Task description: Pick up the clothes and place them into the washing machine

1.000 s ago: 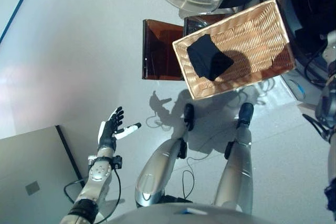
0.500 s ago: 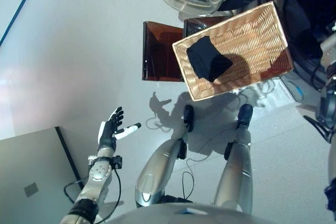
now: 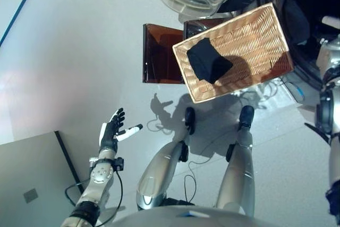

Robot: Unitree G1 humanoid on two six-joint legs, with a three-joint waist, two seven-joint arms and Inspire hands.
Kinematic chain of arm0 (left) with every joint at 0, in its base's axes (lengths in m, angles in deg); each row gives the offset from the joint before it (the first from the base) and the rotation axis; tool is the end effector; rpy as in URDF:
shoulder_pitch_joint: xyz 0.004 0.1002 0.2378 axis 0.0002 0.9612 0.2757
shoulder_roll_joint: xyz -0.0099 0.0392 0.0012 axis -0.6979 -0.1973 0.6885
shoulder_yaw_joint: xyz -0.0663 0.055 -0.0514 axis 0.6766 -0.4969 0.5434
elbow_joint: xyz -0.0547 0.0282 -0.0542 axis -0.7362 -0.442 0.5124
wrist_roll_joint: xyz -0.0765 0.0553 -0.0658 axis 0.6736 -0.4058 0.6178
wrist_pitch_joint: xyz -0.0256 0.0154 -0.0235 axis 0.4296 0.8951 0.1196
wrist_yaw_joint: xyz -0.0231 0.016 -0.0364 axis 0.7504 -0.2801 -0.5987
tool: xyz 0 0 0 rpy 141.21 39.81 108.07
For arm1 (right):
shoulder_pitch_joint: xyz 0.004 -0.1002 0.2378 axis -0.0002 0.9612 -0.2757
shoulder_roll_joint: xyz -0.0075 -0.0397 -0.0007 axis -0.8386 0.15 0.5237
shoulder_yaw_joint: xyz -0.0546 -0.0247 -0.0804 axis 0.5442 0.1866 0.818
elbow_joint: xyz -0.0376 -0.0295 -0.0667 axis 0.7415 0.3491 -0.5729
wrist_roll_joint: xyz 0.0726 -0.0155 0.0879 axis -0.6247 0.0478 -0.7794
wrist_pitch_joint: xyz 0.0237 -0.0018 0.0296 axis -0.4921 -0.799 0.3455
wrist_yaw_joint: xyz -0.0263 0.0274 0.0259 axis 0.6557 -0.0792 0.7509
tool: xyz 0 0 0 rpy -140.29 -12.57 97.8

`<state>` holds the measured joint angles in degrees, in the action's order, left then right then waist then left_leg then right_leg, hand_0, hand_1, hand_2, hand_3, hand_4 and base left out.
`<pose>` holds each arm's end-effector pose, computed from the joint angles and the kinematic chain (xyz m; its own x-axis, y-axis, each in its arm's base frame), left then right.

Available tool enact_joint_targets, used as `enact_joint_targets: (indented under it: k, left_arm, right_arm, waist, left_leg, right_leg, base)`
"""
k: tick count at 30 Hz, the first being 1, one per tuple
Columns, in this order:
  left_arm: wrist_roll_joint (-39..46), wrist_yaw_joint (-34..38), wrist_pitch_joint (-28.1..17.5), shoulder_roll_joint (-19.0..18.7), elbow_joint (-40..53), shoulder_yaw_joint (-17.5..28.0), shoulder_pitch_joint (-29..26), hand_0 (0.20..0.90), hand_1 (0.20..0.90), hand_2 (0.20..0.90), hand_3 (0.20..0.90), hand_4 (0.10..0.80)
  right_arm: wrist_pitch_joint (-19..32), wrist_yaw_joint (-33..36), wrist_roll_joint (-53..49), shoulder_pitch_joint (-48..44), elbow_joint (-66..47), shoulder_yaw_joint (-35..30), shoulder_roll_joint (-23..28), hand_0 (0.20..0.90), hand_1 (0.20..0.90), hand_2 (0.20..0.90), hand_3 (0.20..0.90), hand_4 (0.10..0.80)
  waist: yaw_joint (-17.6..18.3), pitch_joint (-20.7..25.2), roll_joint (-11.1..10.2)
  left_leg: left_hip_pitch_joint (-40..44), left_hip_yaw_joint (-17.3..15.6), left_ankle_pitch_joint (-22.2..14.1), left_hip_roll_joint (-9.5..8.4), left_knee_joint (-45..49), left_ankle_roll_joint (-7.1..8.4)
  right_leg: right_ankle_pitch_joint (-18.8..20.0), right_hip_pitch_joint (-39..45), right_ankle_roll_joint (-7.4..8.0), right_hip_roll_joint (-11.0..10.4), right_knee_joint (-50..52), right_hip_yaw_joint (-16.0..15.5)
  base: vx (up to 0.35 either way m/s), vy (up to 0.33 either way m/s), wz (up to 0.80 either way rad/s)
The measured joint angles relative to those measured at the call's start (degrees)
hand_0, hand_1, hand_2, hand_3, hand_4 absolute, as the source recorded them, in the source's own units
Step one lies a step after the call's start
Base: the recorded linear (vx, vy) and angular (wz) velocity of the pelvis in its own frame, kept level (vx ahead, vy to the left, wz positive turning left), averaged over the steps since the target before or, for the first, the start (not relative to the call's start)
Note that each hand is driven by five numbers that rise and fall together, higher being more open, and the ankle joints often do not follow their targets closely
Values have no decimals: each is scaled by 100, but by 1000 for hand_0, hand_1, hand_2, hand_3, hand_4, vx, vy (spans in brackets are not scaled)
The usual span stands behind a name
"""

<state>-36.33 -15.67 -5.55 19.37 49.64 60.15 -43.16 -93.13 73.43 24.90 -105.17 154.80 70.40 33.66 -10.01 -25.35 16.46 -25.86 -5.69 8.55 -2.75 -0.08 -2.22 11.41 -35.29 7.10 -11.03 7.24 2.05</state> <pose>0.1691 0.1935 -0.0538 0.9430 0.1703 -0.2858 -0.1324 0.9802 0.1472 0.3370 -0.3430 0.2375 0.4474 -0.8724 0.1968 0.8559 0.3538 -0.3772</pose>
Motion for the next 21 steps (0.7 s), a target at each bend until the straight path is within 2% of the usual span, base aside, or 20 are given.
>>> enact_joint_targets:
  k: [3, 6, 8, 12, 15, 19, 21]
  left_arm:
    - [-90, 22, -3, 86, -19, 31, -8, 900, 900, 900, 900, 800]
    - [-170, 64, -30, 156, -60, 47, -30, 900, 900, 900, 900, 800]
    - [-240, 130, -45, 219, -92, 77, -24, 900, 900, 900, 900, 800]
    - [-333, 164, -46, 256, -290, 108, -24, 900, 900, 900, 900, 800]
    - [-371, 168, -46, 276, -432, 106, -20, 900, 900, 900, 900, 800]
    - [-605, 277, -59, 309, -836, 106, -53, 900, 900, 900, 900, 800]
    - [-670, 308, -50, 381, -987, 98, -76, 900, 900, 900, 900, 800]
  right_arm:
    - [1, 189, 800, 964, -1144, -70, -67, 900, 900, 900, 900, 800]
    - [-8, 271, 1283, 1314, -1683, -130, -309, 900, 900, 900, 900, 800]
    - [36, 383, 1854, 1999, -2533, -378, -470, 900, 900, 900, 900, 800]
    - [34, 380, 2501, 2429, -2931, -386, -758, 900, 900, 900, 900, 800]
    - [45, 398, 3002, 2845, -3420, -264, -1029, 900, 900, 900, 900, 800]
    - [178, 470, 3622, 3375, -3807, 232, -1615, 900, 900, 900, 900, 800]
    - [250, 441, 3804, 3424, -3803, 442, -1781, 900, 900, 900, 900, 800]
  waist:
    - [72, -2, -3]
    - [208, -4, -6]
    - [235, -6, -17]
    - [296, 24, -105]
    - [304, 80, -223]
    - [319, 244, -535]
    - [309, 260, -572]
  left_leg:
    - [51, 3, -27, 15, 5, 7]
    - [45, 2, -120, 20, 107, 29]
    - [57, 5, -183, 42, 193, 36]
    - [57, -3, -233, 99, 254, 67]
    - [53, -10, -279, 143, 309, 85]
    - [74, -26, -298, 187, 323, 105]
    - [77, -22, -304, 187, 356, 112]
  right_leg:
    - [-8, 63, 2, 14, -18, -4]
    - [-10, 106, 4, 16, -37, 1]
    - [-57, 178, 29, 27, -53, -16]
    - [-67, 185, -25, 84, -46, -18]
    - [-85, 186, -59, 132, -39, -11]
    - [-98, 198, -81, 173, -37, -8]
    - [-101, 215, -86, 171, -21, -12]
  base:
    - [0, 0, 0]
    - [2, -10, -5]
    - [0, -6, -4]
    - [0, 0, 0]
    - [0, 0, 0]
    - [0, 0, 0]
    - [0, 0, 0]
